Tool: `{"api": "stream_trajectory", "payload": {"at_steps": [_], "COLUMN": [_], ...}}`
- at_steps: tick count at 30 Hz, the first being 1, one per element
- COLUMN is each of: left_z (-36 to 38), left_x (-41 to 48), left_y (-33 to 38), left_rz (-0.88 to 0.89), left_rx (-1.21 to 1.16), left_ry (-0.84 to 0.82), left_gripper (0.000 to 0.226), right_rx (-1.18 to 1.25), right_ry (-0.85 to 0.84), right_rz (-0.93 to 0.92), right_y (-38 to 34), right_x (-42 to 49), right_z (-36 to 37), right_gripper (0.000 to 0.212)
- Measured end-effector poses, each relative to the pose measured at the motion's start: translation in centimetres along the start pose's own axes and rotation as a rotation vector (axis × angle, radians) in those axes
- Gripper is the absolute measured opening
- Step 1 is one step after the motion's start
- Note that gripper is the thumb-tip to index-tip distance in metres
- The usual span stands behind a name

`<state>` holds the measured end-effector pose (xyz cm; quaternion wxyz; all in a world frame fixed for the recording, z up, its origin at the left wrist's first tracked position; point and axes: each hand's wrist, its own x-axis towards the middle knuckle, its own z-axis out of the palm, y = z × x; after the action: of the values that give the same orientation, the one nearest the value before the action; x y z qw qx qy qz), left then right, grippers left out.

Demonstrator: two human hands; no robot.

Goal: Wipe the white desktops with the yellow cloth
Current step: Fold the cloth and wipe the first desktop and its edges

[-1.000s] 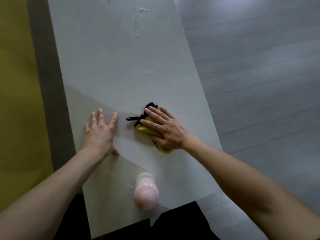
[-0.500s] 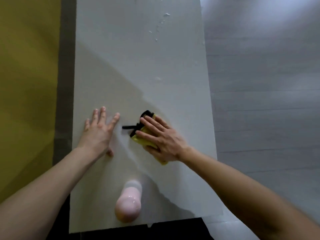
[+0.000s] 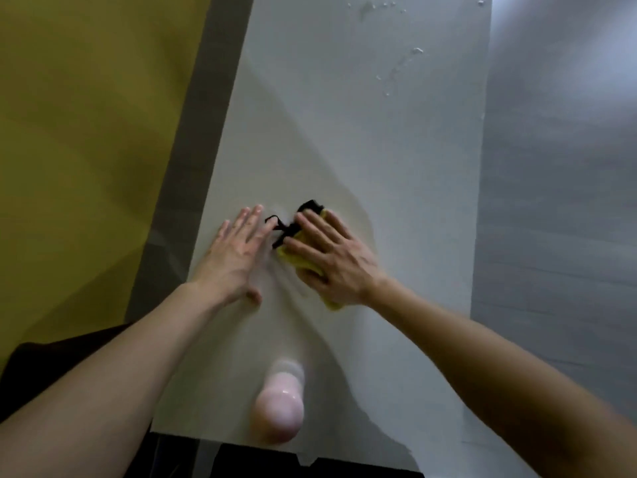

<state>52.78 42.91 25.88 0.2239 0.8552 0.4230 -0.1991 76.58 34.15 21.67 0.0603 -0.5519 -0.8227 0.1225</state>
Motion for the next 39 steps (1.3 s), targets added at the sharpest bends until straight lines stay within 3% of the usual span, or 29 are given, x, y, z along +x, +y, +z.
{"api": "stream_trajectory", "payload": {"at_steps": [2, 4, 7, 9, 11, 12, 15, 17, 19, 22, 24, 25, 28, 29, 30, 31, 34, 35, 36, 37, 39], "left_z": [1.2, 3.9, 7.6, 8.5, 8.8, 8.8, 9.5, 9.9, 10.4, 10.7, 10.8, 10.8, 10.9, 10.8, 10.8, 10.8, 10.6, 10.6, 10.6, 10.5, 10.5], "left_x": [-1.2, -3.1, -4.2, -3.9, -3.7, -3.8, -4.5, -4.4, -4.0, -3.8, -3.7, -3.7, -3.9, -3.9, -3.8, -3.9, -3.9, -3.9, -4.0, -4.0, -4.0], "left_y": [-1.7, -3.3, -4.1, -3.8, -3.8, -3.8, -3.5, -3.4, -3.6, -3.7, -3.8, -3.7, -3.7, -3.6, -3.6, -3.6, -3.6, -3.6, -3.5, -3.4, -3.5], "left_rz": [-0.028, -0.068, -0.106, -0.106, -0.139, -0.191, -0.407, -0.419, -0.427, -0.435, -0.427, -0.42, -0.429, -0.428, -0.427, -0.426, -0.418, -0.416, -0.418, -0.424, -0.439], "left_rx": [-0.096, -0.094, -0.088, -0.101, -0.137, -0.16, -0.232, -0.26, -0.298, -0.317, -0.303, -0.302, -0.283, -0.28, -0.284, -0.289, -0.297, -0.3, -0.307, -0.31, -0.296], "left_ry": [0.121, 0.319, 0.482, 0.589, 0.642, 0.649, 0.637, 0.6, 0.6, 0.599, 0.594, 0.582, 0.567, 0.564, 0.566, 0.575, 0.588, 0.577, 0.561, 0.547, 0.525], "left_gripper": [0.139, 0.111, 0.087, 0.079, 0.079, 0.08, 0.085, 0.087, 0.088, 0.089, 0.089, 0.089, 0.088, 0.088, 0.088, 0.088, 0.089, 0.089, 0.09, 0.09, 0.088], "right_rx": [0.018, 0.022, 0.021, 0.009, 0.003, -0.008, -0.015, -0.03, -0.029, -0.015, 0.005, 0.001, 0.016, 0.006, -0.002, 0.007, -0.022, -0.018, -0.018, -0.029, 0.012], "right_ry": [-0.087, -0.086, 0.082, 0.126, 0.123, 0.088, -0.148, -0.24, -0.179, 0.055, 0.081, 0.05, -0.199, -0.24, -0.224, -0.171, -0.006, 0.007, 0.019, 0.019, -0.093], "right_rz": [-0.278, -0.282, 0.151, 0.491, 0.579, 0.457, -0.266, -0.538, -0.393, 0.216, 0.409, 0.332, -0.4, -0.545, -0.549, -0.43, 0.174, 0.294, 0.316, 0.217, -0.214], "right_y": [1.3, 5.1, 11.1, 10.9, 6.5, 3.4, -3.7, -2.1, 2.3, 7.7, 5.2, 2.4, -4.3, -3.8, -2.2, 0.2, 5.8, 5.3, 3.4, 0.8, -4.2], "right_x": [0.4, 1.7, 4.8, 6.7, 7.9, 7.9, 6.5, 7.6, 10.9, 15.4, 16.8, 16.5, 13.9, 14.0, 15.2, 16.9, 21.3, 21.6, 21.2, 20.0, 16.5], "right_z": [-0.5, -1.6, -2.6, -2.6, -1.9, -1.5, -0.2, -0.8, -1.4, -3.3, -2.9, -2.3, -0.8, -0.7, -1.1, -1.1, -3.5, -3.5, -3.1, -2.4, -0.9], "right_gripper": [0.066, 0.069, 0.072, 0.079, 0.079, 0.076, 0.068, 0.067, 0.067, 0.07, 0.071, 0.069, 0.061, 0.06, 0.061, 0.062, 0.067, 0.069, 0.07, 0.068, 0.061]}}
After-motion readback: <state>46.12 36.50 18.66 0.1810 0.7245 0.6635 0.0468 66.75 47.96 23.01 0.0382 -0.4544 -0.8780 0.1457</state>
